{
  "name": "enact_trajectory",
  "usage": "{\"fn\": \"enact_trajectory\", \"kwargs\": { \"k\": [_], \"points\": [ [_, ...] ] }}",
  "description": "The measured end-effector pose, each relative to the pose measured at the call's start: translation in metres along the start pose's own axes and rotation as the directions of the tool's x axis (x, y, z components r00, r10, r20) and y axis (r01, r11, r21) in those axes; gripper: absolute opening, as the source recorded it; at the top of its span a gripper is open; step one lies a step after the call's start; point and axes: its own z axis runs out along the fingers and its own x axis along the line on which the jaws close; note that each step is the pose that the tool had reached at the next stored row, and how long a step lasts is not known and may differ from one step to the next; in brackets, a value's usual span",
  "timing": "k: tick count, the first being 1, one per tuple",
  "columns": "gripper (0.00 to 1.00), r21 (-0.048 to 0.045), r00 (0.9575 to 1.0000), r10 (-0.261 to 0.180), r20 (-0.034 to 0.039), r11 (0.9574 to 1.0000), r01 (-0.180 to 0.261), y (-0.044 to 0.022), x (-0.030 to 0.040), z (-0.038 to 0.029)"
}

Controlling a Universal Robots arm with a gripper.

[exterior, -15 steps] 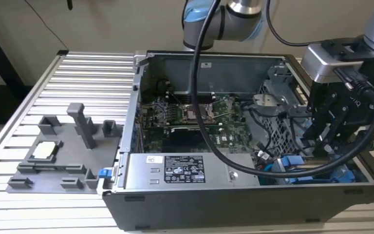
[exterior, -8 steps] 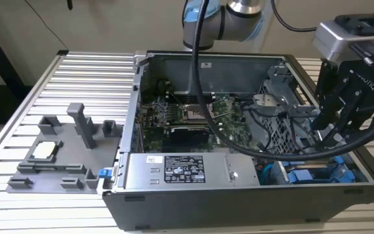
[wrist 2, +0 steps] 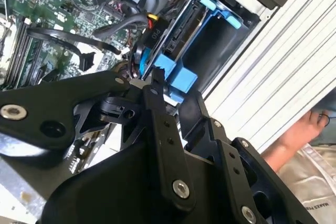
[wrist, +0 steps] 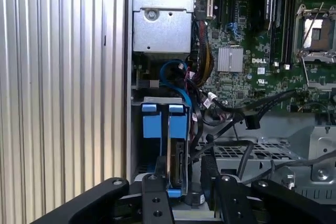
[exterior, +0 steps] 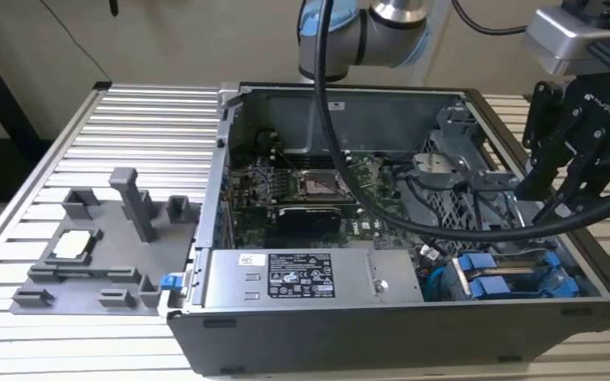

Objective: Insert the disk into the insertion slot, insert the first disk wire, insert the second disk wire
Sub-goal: 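Insert the disk into the insertion slot, then insert the first disk wire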

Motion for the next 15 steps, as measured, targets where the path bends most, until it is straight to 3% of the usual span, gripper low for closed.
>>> {"fn": "enact_trajectory", "kwargs": {
  "k": [3,4,12,15],
  "points": [
    [0.4,0.0057,0.9985,0.002,0.0541,1.0,-0.002,0.0,0.0005,0.0001],
    [0.4,0.0072,0.9977,0.002,0.0684,1.0,-0.003,-0.0001,0.0011,0.0004],
    [0.4,0.0088,0.9917,0.023,0.1266,0.9997,-0.024,-0.0079,0.0027,0.007],
    [0.4,0.0089,0.9875,0.029,0.1551,0.9995,-0.03,-0.013,0.0029,0.0086]
  ]
}}
